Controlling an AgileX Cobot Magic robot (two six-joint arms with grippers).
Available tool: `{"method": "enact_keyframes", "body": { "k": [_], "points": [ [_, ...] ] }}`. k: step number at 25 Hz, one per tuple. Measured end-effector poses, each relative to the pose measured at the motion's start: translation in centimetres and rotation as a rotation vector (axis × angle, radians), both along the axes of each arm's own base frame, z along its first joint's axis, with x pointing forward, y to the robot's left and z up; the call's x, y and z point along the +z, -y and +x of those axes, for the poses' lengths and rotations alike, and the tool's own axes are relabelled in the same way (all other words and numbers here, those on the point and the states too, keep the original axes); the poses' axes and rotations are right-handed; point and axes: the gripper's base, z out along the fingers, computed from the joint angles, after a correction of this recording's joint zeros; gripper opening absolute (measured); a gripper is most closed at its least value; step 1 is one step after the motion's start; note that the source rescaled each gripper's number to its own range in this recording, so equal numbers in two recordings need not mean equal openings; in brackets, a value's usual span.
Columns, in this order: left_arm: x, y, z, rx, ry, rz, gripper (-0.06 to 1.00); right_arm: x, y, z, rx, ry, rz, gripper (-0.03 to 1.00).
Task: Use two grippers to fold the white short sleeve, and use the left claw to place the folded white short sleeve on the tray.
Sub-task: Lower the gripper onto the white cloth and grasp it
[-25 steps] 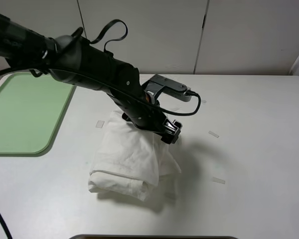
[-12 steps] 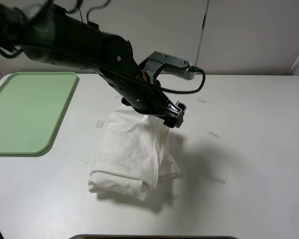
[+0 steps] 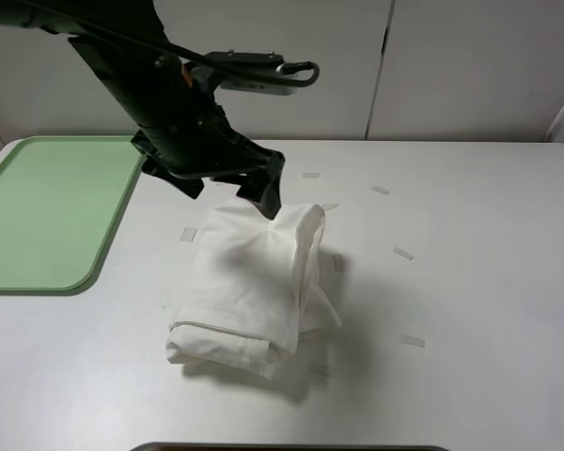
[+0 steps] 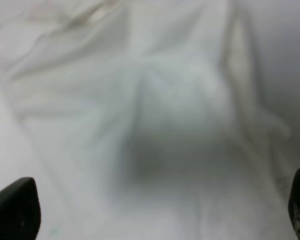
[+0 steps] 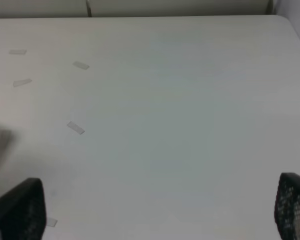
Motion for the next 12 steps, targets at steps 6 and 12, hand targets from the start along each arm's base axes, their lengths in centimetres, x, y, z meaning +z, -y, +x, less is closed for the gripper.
{"method": "enact_keyframes", "body": {
  "k": [6, 12],
  "points": [
    [-3.0, -2.9, -0.3, 0.076, -0.086, 0.060, 1.00, 0.0, 0.0, 0.0, 0.000, 0.000, 0.000, 1.00],
    [-6.7, -4.8, -1.7, 0.144, -0.121, 0.080, 1.00, 0.0, 0.0, 0.0, 0.000, 0.000, 0.000, 1.00]
  ]
}}
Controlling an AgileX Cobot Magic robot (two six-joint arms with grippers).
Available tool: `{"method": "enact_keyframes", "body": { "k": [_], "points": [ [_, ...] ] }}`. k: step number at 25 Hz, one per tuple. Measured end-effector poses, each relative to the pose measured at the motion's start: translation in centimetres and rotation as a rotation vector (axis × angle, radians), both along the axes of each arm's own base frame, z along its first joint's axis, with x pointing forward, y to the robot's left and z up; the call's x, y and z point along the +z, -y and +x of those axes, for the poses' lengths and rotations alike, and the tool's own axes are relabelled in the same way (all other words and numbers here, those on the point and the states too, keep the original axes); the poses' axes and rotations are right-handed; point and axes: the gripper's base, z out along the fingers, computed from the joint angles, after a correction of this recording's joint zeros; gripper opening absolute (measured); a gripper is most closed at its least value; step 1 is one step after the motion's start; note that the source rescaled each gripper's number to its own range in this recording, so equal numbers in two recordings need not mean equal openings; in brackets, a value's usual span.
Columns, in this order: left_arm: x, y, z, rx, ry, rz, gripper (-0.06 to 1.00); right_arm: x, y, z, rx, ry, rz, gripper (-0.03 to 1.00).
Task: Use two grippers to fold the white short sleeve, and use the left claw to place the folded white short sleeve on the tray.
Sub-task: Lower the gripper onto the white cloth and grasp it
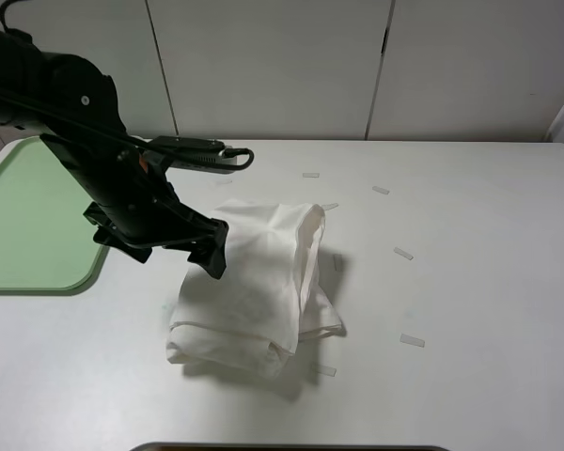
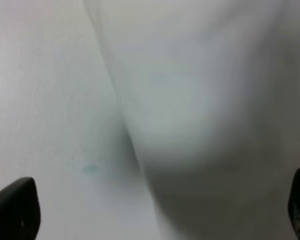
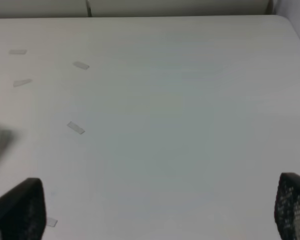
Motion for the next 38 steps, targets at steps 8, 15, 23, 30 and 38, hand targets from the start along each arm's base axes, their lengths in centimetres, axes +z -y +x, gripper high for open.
{"method": "enact_keyframes", "body": {
  "k": [8, 15, 23, 30, 38],
  "points": [
    [-4.1, 0.4, 0.5, 0.060, -0.060, 0.008, 1.00, 0.0, 0.0, 0.0, 0.000, 0.000, 0.000, 1.00],
    [-6.5, 1.2, 0.8, 0.081, -0.065, -0.003, 1.00, 0.0, 0.0, 0.0, 0.000, 0.000, 0.001, 1.00],
    [-7.8, 2.7, 0.8, 0.038, -0.007, -0.022, 1.00, 0.0, 0.0, 0.0, 0.000, 0.000, 0.001, 1.00],
    [-8.2, 3.3, 0.7, 0.033, 0.006, -0.033, 0.68, 0.0, 0.0, 0.0, 0.001, 0.000, 0.002, 1.00],
    [-8.3, 3.6, 0.7, 0.044, 0.014, -0.047, 0.23, 0.0, 0.0, 0.0, 0.001, 0.000, 0.002, 1.00]
  ]
}}
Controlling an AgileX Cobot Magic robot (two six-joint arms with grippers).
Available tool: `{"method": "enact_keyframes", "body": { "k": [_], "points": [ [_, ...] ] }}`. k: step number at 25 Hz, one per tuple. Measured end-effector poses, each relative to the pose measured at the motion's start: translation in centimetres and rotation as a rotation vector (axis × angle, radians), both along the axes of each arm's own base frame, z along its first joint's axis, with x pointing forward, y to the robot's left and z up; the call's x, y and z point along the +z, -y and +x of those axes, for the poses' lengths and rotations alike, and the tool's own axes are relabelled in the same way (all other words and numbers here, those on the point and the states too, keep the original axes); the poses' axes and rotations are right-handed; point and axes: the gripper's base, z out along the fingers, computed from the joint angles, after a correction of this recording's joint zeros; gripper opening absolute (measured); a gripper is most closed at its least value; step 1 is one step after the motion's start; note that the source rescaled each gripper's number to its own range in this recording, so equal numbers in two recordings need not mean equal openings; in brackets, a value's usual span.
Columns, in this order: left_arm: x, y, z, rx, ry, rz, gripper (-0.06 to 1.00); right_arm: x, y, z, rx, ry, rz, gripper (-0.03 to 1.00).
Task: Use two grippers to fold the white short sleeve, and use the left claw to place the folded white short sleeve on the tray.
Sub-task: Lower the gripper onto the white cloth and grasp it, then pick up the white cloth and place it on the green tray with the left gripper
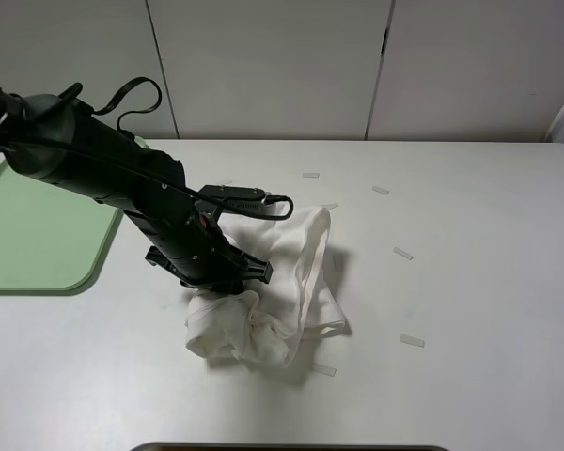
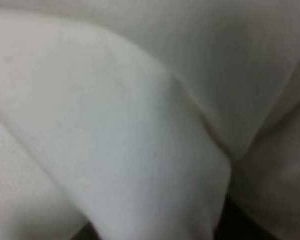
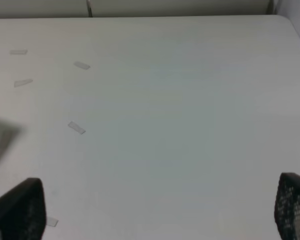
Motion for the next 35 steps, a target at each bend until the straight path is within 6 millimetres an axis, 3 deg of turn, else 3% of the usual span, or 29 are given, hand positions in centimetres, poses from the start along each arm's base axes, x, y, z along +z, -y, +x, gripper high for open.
{"method": "enact_keyframes", "body": {
  "k": [5, 13, 15, 19, 25, 26, 35],
  "points": [
    [0.4, -0.1, 0.0, -0.030, 0.009, 0.015, 0.23, 0.0, 0.0, 0.0, 0.000, 0.000, 0.001, 1.00],
    [4.8, -2.3, -0.4, -0.214, 0.072, 0.160, 0.21, 0.0, 0.0, 0.0, 0.000, 0.000, 0.001, 1.00],
    [6.8, -4.4, 0.3, -0.201, 0.108, 0.201, 0.21, 0.0, 0.0, 0.0, 0.000, 0.000, 0.001, 1.00],
    [8.3, -8.2, 1.7, -0.135, 0.142, 0.248, 0.21, 0.0, 0.0, 0.0, 0.000, 0.000, 0.001, 1.00],
    [8.4, -13.4, 3.4, -0.080, 0.130, 0.300, 0.21, 0.0, 0.0, 0.0, 0.000, 0.000, 0.001, 1.00],
    [8.4, -13.4, 3.4, -0.080, 0.130, 0.300, 0.21, 0.0, 0.0, 0.0, 0.000, 0.000, 0.001, 1.00],
    [8.6, -22.7, 4.8, 0.090, 0.159, 0.335, 0.21, 0.0, 0.0, 0.0, 0.000, 0.000, 0.001, 1.00]
  ]
}}
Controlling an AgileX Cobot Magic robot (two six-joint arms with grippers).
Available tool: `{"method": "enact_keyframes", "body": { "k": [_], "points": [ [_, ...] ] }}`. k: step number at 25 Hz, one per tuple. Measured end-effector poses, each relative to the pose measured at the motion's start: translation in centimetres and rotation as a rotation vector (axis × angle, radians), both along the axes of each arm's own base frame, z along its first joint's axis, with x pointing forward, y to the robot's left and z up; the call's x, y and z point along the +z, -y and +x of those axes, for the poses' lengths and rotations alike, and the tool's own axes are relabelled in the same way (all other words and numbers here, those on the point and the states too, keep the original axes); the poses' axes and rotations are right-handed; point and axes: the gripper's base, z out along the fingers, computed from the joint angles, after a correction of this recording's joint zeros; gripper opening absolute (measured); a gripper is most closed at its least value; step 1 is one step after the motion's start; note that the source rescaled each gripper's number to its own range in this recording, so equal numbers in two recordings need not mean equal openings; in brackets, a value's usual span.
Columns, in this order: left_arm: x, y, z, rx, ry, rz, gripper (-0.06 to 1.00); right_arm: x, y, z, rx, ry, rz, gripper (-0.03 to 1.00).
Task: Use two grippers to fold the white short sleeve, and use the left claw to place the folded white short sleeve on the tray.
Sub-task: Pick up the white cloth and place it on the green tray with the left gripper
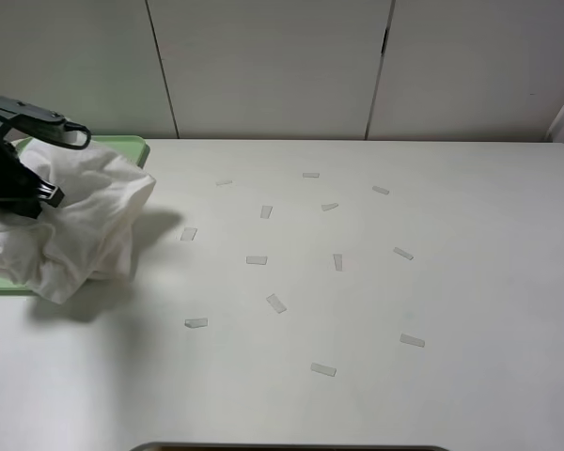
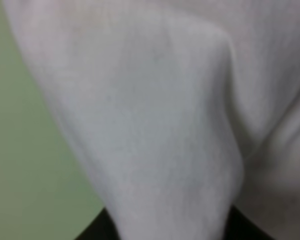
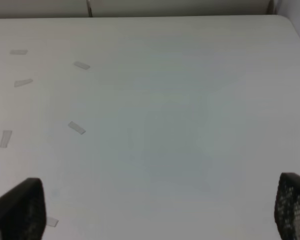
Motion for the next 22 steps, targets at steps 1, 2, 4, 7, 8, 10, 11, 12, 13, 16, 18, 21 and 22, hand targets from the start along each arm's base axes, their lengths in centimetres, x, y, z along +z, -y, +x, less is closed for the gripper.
{"method": "enact_keyframes", "body": {
  "k": [1, 2, 4, 7, 8, 10, 11, 12, 13, 16, 18, 21, 22],
  "points": [
    [0.1, -1.0, 0.2, 0.011, 0.025, 0.004, 0.20, 0.0, 0.0, 0.0, 0.000, 0.000, 0.000, 1.00],
    [0.2, -1.8, 0.3, 0.018, 0.049, 0.008, 0.20, 0.0, 0.0, 0.0, 0.000, 0.000, 0.000, 1.00],
    [0.2, -2.3, 0.4, 0.027, 0.068, 0.010, 0.20, 0.0, 0.0, 0.0, 0.000, 0.000, 0.000, 1.00],
    [0.5, -4.3, 0.7, 0.044, 0.139, 0.027, 0.20, 0.0, 0.0, 0.0, 0.000, 0.000, 0.000, 1.00],
    [0.6, -4.7, 0.7, 0.046, 0.154, 0.031, 0.20, 0.0, 0.0, 0.0, 0.000, 0.000, 0.000, 1.00],
    [0.7, -5.0, 0.9, 0.046, 0.178, 0.036, 0.20, 0.0, 0.0, 0.0, 0.000, 0.000, 0.000, 1.00],
    [0.7, -5.0, 0.9, 0.044, 0.185, 0.037, 0.20, 0.0, 0.0, 0.0, 0.000, 0.000, 0.000, 1.00],
    [0.7, -5.0, 0.9, 0.043, 0.188, 0.037, 0.20, 0.0, 0.0, 0.0, 0.000, 0.000, 0.000, 1.00],
    [0.7, -5.0, 1.0, 0.043, 0.192, 0.037, 0.20, 0.0, 0.0, 0.0, 0.000, 0.000, 0.000, 1.00],
    [0.8, -5.0, 1.1, 0.049, 0.203, 0.034, 0.20, 0.0, 0.0, 0.0, 0.000, 0.000, 0.000, 1.00],
    [0.8, -4.8, 1.2, 0.058, 0.219, 0.025, 0.20, 0.0, 0.0, 0.0, 0.000, 0.000, 0.000, 1.00],
    [0.9, -3.5, 1.6, 0.041, 0.237, 0.010, 0.20, 0.0, 0.0, 0.0, 0.000, 0.000, 0.000, 1.00],
    [0.9, -2.5, 1.7, 0.012, 0.238, 0.005, 0.20, 0.0, 0.0, 0.0, 0.000, 0.000, 0.000, 1.00]
  ]
}}
